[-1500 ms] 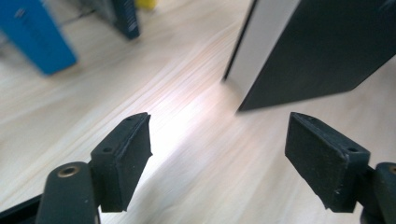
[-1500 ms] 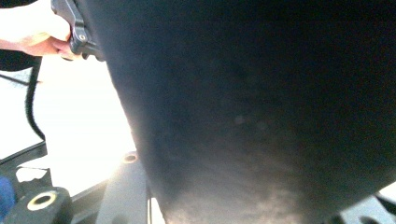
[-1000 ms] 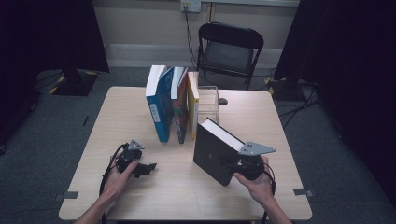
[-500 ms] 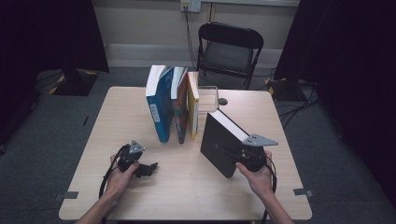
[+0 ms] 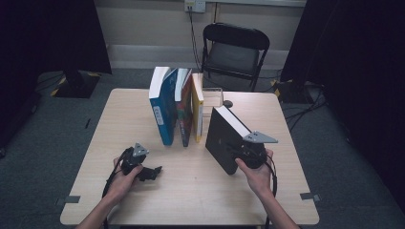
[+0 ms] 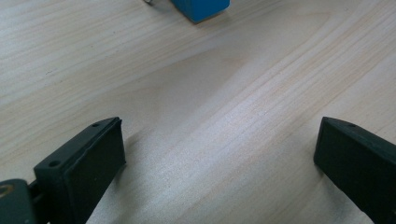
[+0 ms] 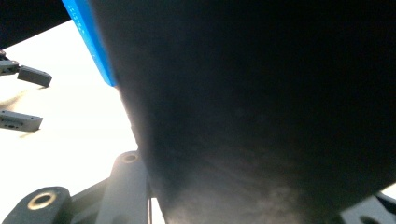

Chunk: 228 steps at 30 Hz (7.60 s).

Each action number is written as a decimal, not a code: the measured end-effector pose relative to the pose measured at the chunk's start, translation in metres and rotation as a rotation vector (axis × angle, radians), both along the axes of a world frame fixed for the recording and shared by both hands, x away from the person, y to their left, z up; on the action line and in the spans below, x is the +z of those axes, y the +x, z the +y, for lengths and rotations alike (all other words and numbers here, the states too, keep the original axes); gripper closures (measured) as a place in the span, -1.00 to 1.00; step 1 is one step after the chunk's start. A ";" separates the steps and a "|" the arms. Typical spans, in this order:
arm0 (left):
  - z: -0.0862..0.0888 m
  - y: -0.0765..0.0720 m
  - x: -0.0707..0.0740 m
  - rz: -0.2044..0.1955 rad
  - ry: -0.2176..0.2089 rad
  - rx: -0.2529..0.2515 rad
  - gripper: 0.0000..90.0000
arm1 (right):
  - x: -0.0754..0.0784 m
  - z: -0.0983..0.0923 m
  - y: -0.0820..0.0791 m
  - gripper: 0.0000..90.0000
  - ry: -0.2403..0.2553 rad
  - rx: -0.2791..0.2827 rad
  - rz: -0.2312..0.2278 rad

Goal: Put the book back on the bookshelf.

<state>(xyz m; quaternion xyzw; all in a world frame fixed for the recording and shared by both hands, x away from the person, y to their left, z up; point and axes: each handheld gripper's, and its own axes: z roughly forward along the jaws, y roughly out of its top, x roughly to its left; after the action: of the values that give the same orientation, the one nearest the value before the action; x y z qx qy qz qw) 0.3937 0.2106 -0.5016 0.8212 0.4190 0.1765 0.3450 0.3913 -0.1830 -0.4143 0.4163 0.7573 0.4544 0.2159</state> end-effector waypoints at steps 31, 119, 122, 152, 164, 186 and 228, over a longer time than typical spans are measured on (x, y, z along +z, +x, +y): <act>-0.002 0.001 0.000 0.002 0.004 0.010 -1.00 | 0.045 0.014 0.009 0.05 -0.084 0.045 0.085; -0.003 0.000 0.000 0.004 -0.001 0.018 -1.00 | 0.113 0.077 0.094 0.18 -0.421 -0.091 0.562; -0.003 0.000 0.000 0.004 -0.001 0.018 -1.00 | 0.114 0.081 0.101 0.18 -0.421 -0.114 0.561; -0.003 0.000 0.000 0.007 -0.003 0.019 -1.00 | 0.115 0.104 0.159 0.18 -0.370 -0.248 0.594; -0.003 0.000 0.000 0.006 0.002 0.016 -1.00 | 0.114 0.112 0.183 0.18 -0.346 -0.290 0.597; -0.003 0.000 0.000 0.004 -0.003 0.020 -1.00 | 0.100 0.120 0.198 0.16 -0.337 -0.322 0.548; -0.003 -0.001 0.000 0.004 -0.004 0.019 -1.00 | 0.043 0.067 0.100 0.01 -0.025 -0.145 0.072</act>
<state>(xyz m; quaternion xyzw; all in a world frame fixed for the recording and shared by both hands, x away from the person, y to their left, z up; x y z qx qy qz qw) 0.3931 0.2072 -0.5021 0.8167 0.4278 0.1774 0.3441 0.4914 -0.1158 -0.3714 0.4834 0.7382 0.4127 0.2261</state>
